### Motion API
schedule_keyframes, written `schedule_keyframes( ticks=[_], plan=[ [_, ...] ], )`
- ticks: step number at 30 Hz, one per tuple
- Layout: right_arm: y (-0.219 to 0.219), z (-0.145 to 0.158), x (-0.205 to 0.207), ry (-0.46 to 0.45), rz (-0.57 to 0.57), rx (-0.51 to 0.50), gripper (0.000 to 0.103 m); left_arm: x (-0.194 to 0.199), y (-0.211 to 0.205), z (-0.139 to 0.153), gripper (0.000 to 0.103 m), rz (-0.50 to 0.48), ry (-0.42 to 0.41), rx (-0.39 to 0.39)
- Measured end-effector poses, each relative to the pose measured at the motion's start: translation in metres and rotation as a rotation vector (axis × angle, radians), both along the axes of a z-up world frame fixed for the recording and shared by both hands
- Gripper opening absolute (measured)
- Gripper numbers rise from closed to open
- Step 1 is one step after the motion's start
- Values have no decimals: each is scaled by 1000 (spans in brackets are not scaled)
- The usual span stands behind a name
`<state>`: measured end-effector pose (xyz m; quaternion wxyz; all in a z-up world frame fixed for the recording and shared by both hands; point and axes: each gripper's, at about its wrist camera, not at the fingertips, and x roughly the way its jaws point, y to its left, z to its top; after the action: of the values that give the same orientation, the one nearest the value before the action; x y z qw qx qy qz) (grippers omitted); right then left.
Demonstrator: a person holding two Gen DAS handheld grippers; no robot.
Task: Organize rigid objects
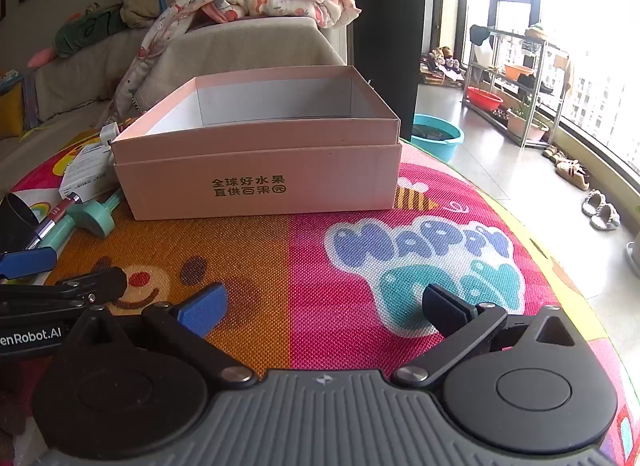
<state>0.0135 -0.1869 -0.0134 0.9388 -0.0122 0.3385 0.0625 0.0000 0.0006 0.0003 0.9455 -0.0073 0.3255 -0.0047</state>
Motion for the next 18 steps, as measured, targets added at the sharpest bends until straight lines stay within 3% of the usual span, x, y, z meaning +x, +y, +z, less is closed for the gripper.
schedule_keyframes(
  ticks=[18],
  plan=[
    [0,0,0,1,0,7,103,0,0,0,89,0,0,-1]
  ],
)
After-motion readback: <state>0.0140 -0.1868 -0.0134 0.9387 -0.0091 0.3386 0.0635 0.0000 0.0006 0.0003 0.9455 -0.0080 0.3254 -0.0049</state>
